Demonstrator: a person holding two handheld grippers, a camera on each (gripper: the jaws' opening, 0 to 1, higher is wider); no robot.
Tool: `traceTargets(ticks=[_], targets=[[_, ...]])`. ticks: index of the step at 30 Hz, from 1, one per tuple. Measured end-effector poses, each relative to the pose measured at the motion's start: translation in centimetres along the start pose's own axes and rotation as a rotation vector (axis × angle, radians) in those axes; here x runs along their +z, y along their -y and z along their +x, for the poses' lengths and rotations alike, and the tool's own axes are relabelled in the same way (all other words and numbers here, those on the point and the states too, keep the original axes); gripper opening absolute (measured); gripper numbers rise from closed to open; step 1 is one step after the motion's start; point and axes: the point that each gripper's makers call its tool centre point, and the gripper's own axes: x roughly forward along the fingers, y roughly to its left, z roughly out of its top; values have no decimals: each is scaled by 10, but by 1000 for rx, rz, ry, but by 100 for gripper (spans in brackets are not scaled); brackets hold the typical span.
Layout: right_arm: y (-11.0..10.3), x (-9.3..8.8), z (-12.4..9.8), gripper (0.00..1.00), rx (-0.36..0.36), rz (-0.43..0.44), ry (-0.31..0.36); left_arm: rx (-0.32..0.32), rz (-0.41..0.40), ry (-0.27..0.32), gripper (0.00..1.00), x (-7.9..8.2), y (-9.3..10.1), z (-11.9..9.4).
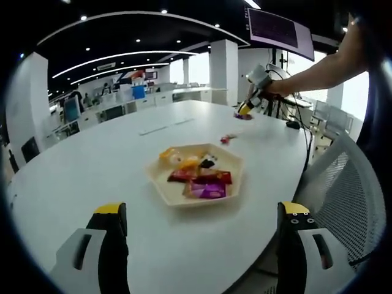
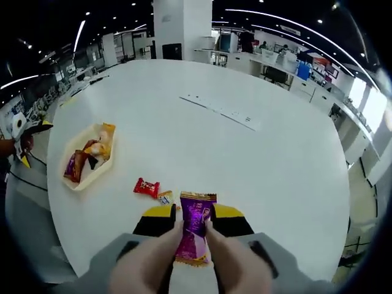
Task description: Place the target food into the container with the food tongs after gripping and lifting it, then release it inside without dropping or visibly crushing the food.
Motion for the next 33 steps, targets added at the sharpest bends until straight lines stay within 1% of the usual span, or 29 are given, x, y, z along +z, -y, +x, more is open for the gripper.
traceTargets(ticks=[8, 13, 19, 29, 33], targets=[[2, 16, -6, 21, -9, -3, -1, -9, -5, 14, 100, 2, 2, 0], [2, 27, -9, 21, -11, -10, 3, -1, -9, 19, 100, 3, 0, -1], [2, 34, -10, 21, -13, -4, 5, -1, -11, 26, 99, 4, 0, -1], [-5, 45, -9, 21, -6, 0, 14, -8, -12, 28, 100, 5, 2, -2], [-12, 51, -9, 21, 2, -4, 19, -8, -11, 33, 99, 5, 1, -2]])
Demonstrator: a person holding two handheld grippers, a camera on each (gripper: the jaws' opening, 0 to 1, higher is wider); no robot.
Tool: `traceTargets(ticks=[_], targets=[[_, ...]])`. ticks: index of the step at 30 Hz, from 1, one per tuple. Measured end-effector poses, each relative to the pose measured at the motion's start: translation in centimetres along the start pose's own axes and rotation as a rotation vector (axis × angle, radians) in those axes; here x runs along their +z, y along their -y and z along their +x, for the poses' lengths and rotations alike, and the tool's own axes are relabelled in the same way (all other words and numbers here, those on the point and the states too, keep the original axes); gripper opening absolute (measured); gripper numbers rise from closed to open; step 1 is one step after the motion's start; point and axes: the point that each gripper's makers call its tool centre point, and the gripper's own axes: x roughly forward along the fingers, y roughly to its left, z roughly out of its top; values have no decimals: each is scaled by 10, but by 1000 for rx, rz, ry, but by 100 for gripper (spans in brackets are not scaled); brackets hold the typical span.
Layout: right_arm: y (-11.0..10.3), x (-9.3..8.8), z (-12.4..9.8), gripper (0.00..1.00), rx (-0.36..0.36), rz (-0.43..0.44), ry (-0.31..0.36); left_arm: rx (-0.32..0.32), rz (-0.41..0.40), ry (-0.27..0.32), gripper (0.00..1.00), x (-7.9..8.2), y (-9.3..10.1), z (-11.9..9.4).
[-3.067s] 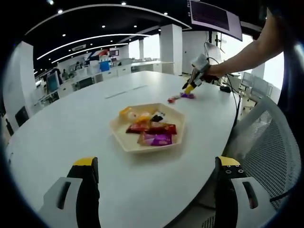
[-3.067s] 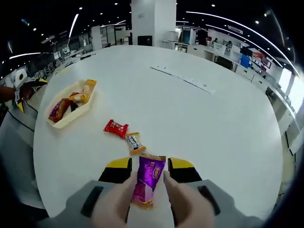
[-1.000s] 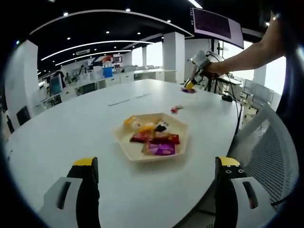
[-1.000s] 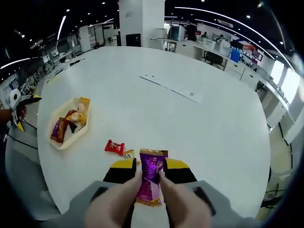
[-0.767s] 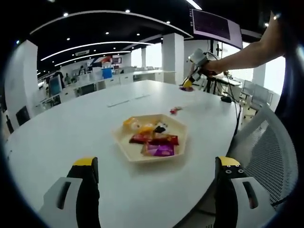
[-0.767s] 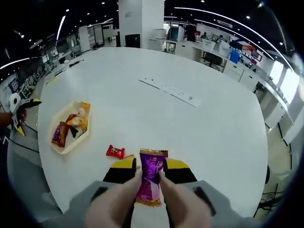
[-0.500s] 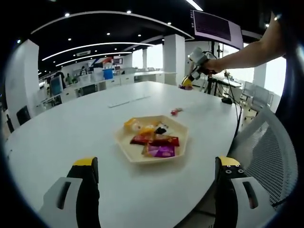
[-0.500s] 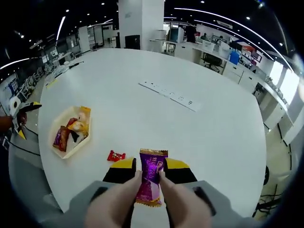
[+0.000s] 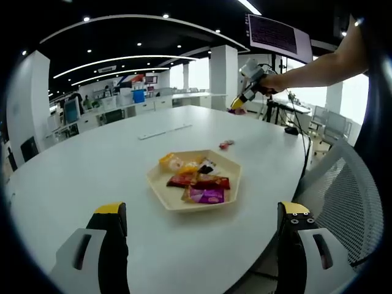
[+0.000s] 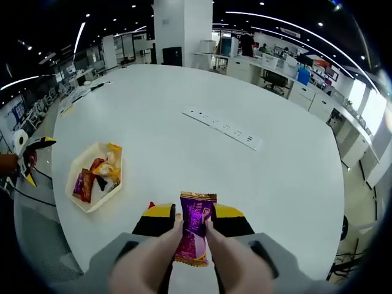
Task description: Place the target food into the container with the food tongs after gripping and lifting it, then release it inside without dropping or visibly crushing the food.
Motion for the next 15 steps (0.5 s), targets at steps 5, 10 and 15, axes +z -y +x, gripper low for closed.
traceTargets(ticks=[5, 10, 15], targets=[[-8, 8, 0, 21, 7, -10, 5, -2, 3, 1, 99, 0, 1, 0], [-20, 16, 2, 21, 21, -25, 7, -4, 8, 2, 99, 0, 1, 0], [-33, 25, 4, 21, 32, -21, 19, -8, 10, 2, 99, 1, 3, 0]])
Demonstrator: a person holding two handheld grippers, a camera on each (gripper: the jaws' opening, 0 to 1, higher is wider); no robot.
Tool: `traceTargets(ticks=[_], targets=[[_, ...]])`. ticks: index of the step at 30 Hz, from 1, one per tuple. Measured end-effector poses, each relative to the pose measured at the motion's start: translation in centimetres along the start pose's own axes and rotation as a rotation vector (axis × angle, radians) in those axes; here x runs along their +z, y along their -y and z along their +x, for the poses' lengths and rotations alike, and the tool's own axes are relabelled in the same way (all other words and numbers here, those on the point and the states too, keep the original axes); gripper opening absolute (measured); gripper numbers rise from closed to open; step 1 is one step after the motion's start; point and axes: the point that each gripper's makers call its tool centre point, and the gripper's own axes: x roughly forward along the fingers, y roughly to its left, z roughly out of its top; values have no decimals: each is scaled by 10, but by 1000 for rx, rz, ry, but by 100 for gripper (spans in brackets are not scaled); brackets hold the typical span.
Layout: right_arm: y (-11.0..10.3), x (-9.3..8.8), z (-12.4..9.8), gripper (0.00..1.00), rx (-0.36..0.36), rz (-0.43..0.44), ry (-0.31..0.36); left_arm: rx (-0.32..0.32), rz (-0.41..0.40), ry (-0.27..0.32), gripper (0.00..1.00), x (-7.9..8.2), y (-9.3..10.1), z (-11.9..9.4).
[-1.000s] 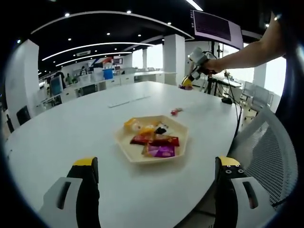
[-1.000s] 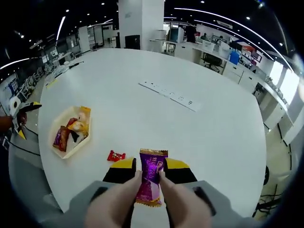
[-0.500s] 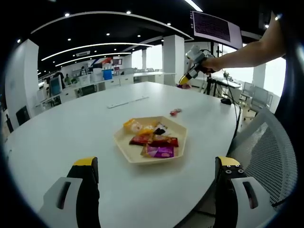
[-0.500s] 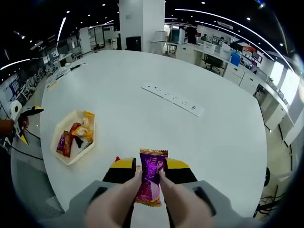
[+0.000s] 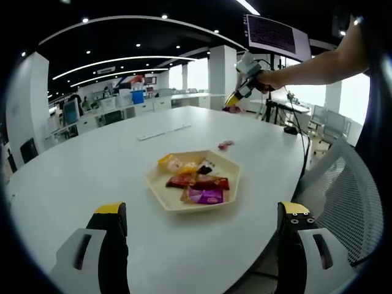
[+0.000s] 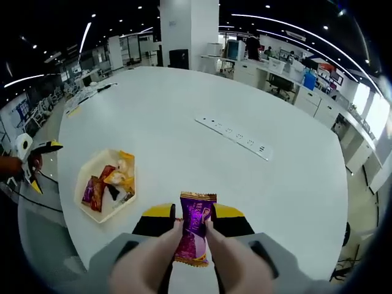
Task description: Place the target food into the container with the food tongs after gripping and lifting it, then release it inside without dropping or visibly crushing the food.
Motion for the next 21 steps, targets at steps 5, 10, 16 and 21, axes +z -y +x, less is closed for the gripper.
traceTargets(ticks=[5, 10, 16, 21], targets=[[-15, 10, 3, 22, 16, -12, 8, -10, 8, -2, 99, 0, 2, 1], [-28, 12, 9, 22, 30, -27, 1, -11, 8, 3, 99, 1, 2, 0], [-39, 18, 15, 22, 50, -24, 8, -11, 10, 0, 99, 0, 2, 1], [-54, 29, 20, 22, 70, -30, 21, -9, 13, -2, 99, 0, 2, 0]])
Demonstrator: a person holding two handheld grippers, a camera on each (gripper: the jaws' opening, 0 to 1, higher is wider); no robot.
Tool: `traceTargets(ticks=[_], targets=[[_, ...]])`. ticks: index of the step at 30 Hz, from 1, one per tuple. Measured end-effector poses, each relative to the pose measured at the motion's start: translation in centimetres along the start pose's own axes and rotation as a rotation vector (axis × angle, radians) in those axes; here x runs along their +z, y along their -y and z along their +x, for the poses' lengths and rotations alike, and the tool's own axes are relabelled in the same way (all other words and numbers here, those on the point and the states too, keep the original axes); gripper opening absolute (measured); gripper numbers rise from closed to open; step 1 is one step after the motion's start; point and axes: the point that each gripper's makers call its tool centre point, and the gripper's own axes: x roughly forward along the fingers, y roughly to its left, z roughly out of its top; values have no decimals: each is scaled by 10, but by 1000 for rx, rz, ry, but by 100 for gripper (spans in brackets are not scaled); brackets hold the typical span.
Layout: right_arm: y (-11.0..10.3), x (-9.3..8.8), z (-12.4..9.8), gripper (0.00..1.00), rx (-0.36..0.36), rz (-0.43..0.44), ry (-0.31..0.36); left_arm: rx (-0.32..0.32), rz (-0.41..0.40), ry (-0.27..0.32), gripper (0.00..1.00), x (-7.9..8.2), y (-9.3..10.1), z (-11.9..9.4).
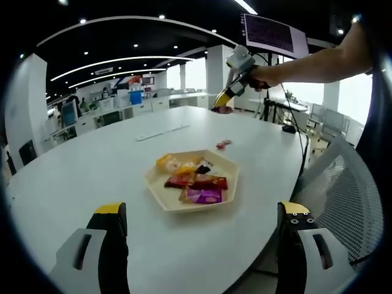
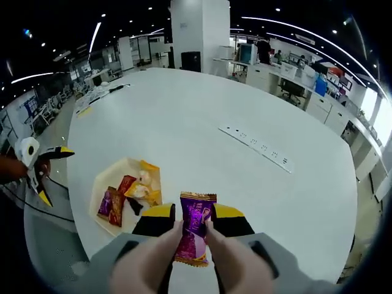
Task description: Place the target food into the container with the food tongs after gripping and lifting it, then release it inside without dropping or visibly crushing the food.
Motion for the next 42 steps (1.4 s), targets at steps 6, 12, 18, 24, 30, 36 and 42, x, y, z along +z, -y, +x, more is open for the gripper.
traceTargets(ticks=[6, 12, 18, 24, 30, 36, 42], targets=[[0, 9, 8, 22, 22, -22, 1, 8, -1, 5, 99, 1, -2, -1], [-15, 19, 17, 22, 46, -37, 3, 12, 7, -1, 99, -1, -2, -1], [-35, 28, 25, 22, 74, -53, 10, 11, 9, 5, 99, 0, -2, -1], [-59, 37, 34, 22, 98, -54, 14, 9, 9, 8, 99, 1, -2, -1], [-78, 46, 40, 22, 119, -63, 19, 13, 6, 13, 99, 3, -2, -2], [-93, 54, 42, 22, 135, -76, 21, 18, 6, 22, 99, 5, -3, -3], [-108, 58, 46, 22, 153, -87, 18, 18, 7, 25, 98, 5, -3, -3]])
